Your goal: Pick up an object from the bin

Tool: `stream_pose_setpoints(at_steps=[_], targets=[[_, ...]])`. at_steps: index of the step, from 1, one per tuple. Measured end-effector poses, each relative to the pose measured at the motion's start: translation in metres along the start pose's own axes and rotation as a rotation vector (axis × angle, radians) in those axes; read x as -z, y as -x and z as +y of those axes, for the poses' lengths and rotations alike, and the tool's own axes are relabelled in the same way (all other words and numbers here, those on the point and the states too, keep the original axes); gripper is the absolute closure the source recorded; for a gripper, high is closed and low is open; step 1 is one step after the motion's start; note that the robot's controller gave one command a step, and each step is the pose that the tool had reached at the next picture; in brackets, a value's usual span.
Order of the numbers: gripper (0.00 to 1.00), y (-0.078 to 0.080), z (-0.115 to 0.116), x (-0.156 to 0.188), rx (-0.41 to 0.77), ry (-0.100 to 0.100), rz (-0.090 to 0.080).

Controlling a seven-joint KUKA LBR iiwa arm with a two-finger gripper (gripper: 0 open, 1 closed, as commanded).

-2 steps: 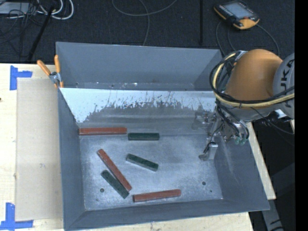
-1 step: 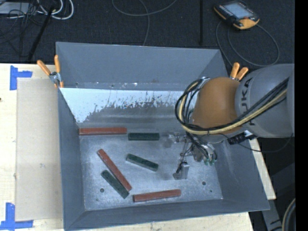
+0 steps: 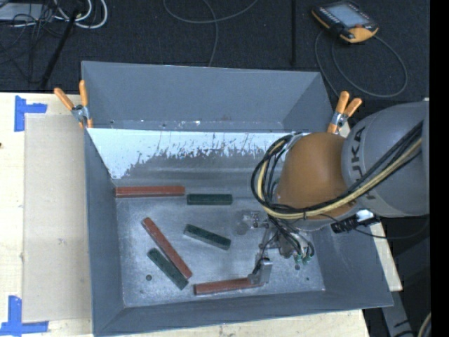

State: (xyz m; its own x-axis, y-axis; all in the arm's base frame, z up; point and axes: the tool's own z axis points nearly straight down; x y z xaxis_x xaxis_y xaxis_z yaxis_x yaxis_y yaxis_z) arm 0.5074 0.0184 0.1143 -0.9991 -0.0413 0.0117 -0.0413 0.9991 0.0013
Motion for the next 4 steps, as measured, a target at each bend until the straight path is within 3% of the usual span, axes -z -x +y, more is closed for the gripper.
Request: stream_pose_setpoints(at_steps=[1,2,3,4], targets=[[0.00,0.039,0.042,-0.005,0.143,-0.002,-0.016],[0.00,0.021,0.074,-0.046,0.027,-0.001,-0.007],[1.00,0.039,0.074,-0.044,-0.059,-0.001,-0.014],[1.00,0.039,0.074,-0.044,-0.058,-0.001,-0.014]])
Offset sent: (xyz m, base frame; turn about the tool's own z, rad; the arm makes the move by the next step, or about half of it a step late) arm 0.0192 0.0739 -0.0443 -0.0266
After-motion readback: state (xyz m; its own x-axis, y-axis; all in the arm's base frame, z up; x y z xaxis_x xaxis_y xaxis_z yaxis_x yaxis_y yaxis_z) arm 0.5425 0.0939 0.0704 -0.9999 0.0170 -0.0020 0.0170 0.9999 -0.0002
